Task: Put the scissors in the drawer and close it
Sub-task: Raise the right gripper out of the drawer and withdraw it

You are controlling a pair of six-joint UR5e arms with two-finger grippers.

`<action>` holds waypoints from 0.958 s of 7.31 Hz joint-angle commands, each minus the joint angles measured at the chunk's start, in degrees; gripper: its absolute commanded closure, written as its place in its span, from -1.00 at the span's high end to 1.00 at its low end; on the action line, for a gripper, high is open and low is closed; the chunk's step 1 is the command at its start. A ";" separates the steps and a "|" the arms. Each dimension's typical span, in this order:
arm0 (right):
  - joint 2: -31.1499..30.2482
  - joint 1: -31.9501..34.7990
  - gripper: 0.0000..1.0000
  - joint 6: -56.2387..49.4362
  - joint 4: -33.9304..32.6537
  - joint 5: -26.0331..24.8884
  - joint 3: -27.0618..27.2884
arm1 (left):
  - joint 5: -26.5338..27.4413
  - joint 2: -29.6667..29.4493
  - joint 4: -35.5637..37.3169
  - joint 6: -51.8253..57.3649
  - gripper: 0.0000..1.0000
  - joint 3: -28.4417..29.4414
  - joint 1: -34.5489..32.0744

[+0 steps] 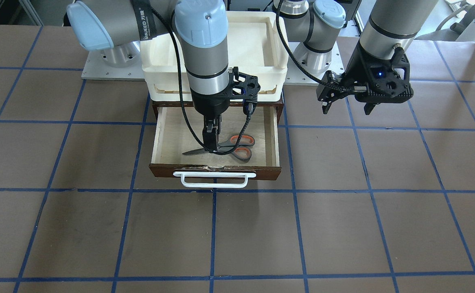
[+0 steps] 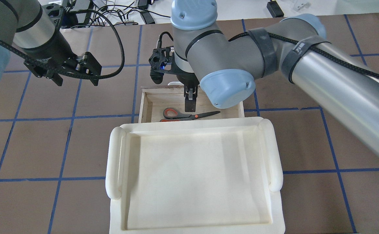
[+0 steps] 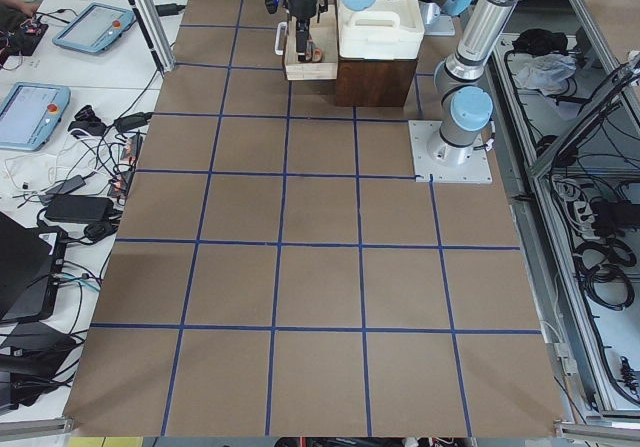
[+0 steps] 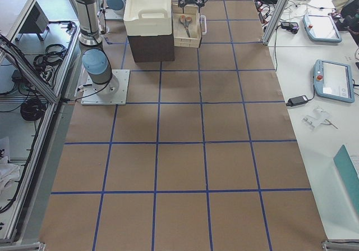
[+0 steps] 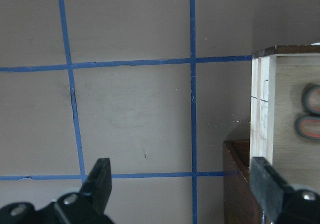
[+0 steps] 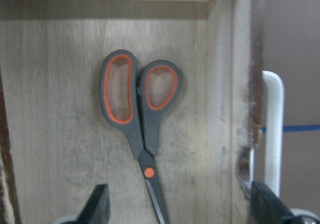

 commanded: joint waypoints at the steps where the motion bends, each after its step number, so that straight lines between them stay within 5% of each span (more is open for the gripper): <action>1: -4.92 -6.38 1.00 6.29 0.98 -0.46 -0.71 | 0.08 -0.89 0.14 -0.21 1.00 0.71 0.33; 4: -12.92 -17.11 1.00 17.16 10.72 -0.55 -0.54 | -0.01 -4.92 3.57 -5.88 1.00 4.47 -0.71; 7: -14.78 -18.99 1.00 39.28 15.49 -0.55 -0.45 | 0.08 -10.63 9.61 -8.98 1.00 6.87 -4.14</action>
